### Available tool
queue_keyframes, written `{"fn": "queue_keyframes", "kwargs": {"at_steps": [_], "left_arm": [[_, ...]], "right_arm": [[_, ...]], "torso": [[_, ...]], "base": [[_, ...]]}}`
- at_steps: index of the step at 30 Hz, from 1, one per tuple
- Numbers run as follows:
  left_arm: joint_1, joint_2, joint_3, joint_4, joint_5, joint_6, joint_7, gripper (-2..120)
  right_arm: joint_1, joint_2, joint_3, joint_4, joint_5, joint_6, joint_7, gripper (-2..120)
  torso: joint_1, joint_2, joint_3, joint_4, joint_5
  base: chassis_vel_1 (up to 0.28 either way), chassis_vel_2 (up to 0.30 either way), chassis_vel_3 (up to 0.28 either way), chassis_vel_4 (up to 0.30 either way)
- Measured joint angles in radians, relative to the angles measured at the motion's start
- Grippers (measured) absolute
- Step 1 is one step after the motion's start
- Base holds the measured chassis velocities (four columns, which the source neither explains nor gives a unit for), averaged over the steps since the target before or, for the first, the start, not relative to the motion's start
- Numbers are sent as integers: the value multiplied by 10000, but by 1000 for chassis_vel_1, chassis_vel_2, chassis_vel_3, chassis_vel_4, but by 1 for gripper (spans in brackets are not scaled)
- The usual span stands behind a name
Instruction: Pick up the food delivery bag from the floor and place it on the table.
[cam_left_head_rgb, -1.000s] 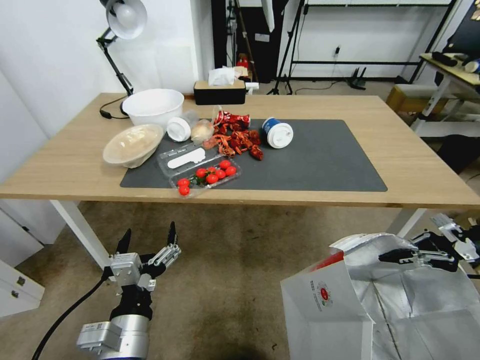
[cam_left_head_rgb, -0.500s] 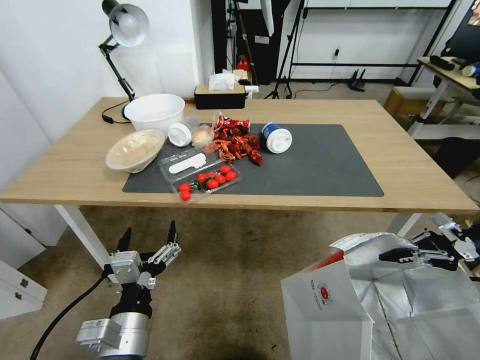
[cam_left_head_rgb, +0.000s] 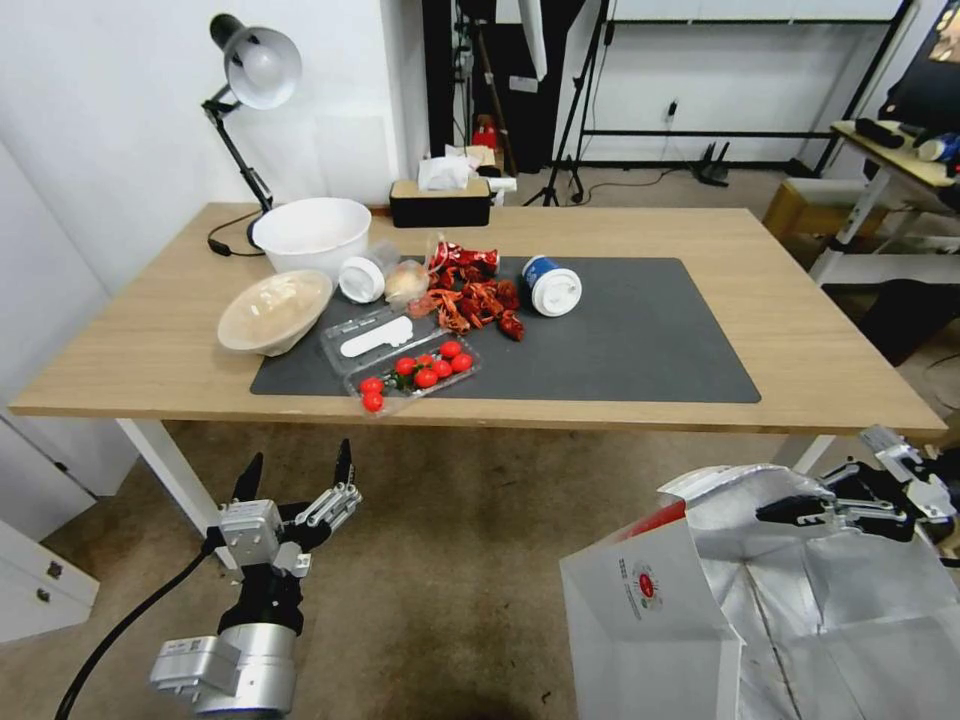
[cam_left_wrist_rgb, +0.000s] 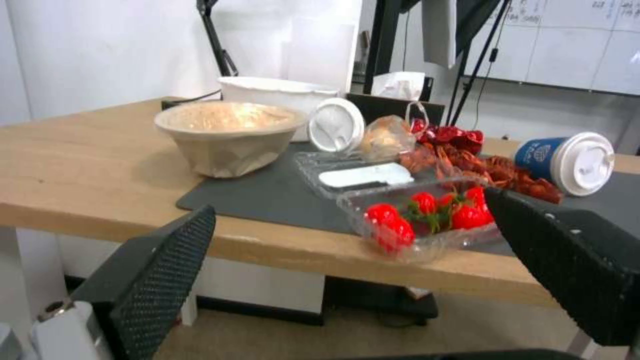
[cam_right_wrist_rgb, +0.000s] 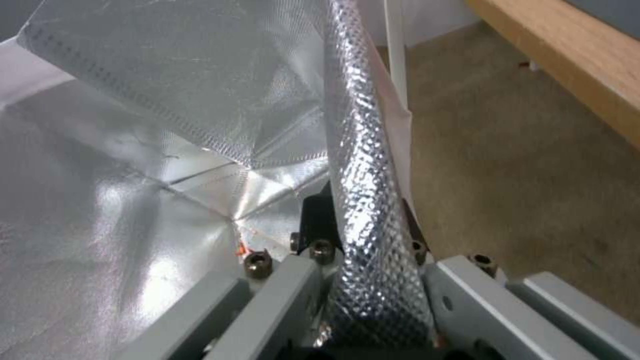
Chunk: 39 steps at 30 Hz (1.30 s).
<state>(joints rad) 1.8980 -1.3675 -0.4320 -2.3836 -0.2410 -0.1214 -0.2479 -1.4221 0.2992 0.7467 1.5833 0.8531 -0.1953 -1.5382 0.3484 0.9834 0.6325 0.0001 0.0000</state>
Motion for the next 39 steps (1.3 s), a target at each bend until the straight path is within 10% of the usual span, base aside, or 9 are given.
{"fn": "queue_keyframes", "kwargs": {"at_steps": [39], "left_arm": [[-51,97,-10,148,13,-279,93,100]], "right_arm": [[3,-216,200,-84,482,-216,1,0]], "torso": [[81,204,121,-1,1]], "base": [[0,0,0,0]]}}
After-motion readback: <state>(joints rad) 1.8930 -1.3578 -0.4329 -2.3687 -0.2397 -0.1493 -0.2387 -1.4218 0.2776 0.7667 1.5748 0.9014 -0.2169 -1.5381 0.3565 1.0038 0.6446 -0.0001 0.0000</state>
